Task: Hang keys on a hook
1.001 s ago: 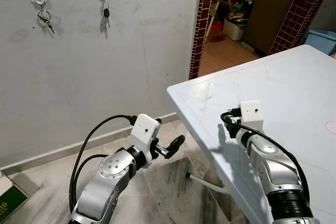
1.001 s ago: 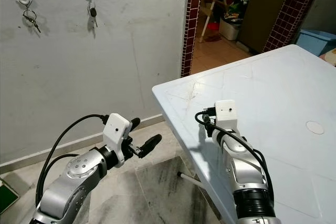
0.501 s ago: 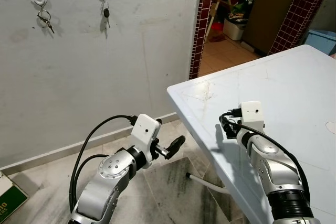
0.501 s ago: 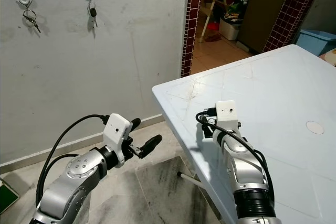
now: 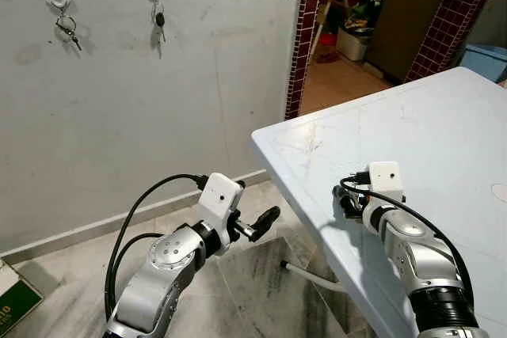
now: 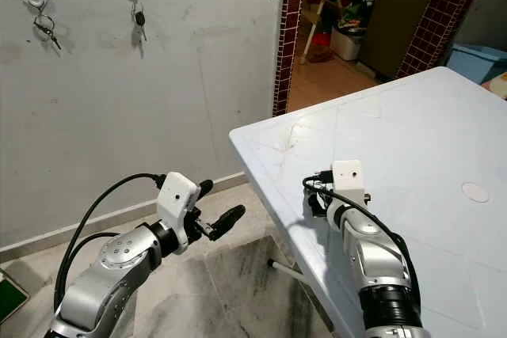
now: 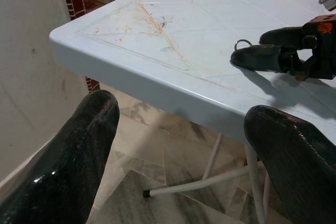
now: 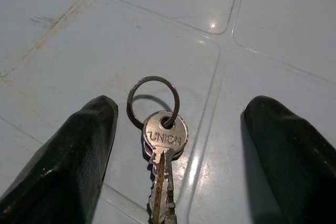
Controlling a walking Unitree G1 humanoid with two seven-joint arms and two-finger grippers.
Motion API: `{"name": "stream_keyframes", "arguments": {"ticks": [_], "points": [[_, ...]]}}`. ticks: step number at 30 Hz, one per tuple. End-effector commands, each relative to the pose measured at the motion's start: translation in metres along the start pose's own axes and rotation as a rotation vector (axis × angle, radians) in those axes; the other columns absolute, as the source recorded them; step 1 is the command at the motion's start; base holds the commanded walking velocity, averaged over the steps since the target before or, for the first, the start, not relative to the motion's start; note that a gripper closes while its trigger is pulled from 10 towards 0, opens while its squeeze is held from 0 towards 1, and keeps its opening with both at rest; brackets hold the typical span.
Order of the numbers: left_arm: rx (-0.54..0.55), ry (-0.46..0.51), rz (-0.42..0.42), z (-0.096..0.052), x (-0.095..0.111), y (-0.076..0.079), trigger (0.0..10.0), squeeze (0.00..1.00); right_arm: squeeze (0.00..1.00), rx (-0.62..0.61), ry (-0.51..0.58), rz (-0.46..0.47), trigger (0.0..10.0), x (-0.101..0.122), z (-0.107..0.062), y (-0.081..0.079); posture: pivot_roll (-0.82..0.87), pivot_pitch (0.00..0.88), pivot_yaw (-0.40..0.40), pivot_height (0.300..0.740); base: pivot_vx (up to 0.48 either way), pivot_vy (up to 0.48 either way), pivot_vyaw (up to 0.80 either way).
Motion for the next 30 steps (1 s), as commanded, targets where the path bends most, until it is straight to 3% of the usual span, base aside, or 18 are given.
{"name": "stream_keyframes", "arguments": {"ticks": [1, 10, 11, 12, 13, 14, 24, 30], "points": [[-0.008, -0.014, 0.011, 0.001, -0.001, 0.002, 10.0, 0.0, 0.0, 0.009, 0.006, 0.034, 10.0, 0.003, 0.002, 0.002, -0.01, 0.0, -0.001, 0.74, 0.0, 0.0, 0.0], [-0.009, -0.016, 0.009, 0.001, -0.001, 0.002, 10.0, 0.0, 0.0, 0.036, 0.004, 0.158, 10.0, 0.006, 0.007, 0.007, -0.01, 0.0, -0.002, 0.74, 0.0, 0.0, 0.0], [-0.008, -0.016, 0.009, 0.001, -0.001, 0.001, 10.0, 0.0, 0.0, 0.046, -0.003, 0.172, 7.1, 0.005, 0.008, 0.007, -0.01, 0.0, -0.003, 0.74, 0.0, 0.0, 0.0], [-0.008, -0.016, 0.009, 0.002, -0.001, 0.001, 10.0, 0.0, 0.0, 0.053, -0.009, 0.18, 7.1, 0.004, 0.008, 0.007, -0.01, 0.0, -0.003, 0.74, 0.0, 0.0, 0.0], [-0.008, -0.016, 0.009, 0.001, -0.001, 0.001, 10.0, 0.0, 0.0, 0.062, -0.012, 0.192, 1.8, 0.003, 0.009, 0.007, -0.01, 0.0, -0.003, 0.74, 0.0, 0.0, 0.0], [-0.007, -0.017, 0.009, 0.001, -0.001, 0.001, 10.0, 0.0, 0.0, 0.076, -0.02, 0.205, 0.0, 0.001, 0.009, 0.007, -0.01, 0.0, -0.003, 0.74, 0.0, 0.0, 0.0], [-0.01, -0.017, 0.01, 0.001, -0.001, 0.002, 10.0, 0.0, 0.0, 0.113, -0.053, 0.215, 0.0, -0.011, 0.009, 0.004, -0.01, 0.0, -0.001, 0.74, 0.0, 0.0, 0.0], [-0.013, -0.019, 0.01, 0.001, -0.001, 0.002, 10.0, 0.0, 0.0, 0.192, -0.04, 0.132, 0.0, -0.009, 0.007, -0.005, -0.01, 0.0, -0.001, 0.74, 0.0, 0.0, 0.0]]}}
Point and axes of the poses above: a point about 5 cm out from each wrist's last joint towards the gripper, its own z axis pointing out of the wrist towards the gripper, its own x axis along the axis of the wrist's last joint, y = z × x, the point moved 4 cm from there along z, pointing out of the wrist towards the gripper
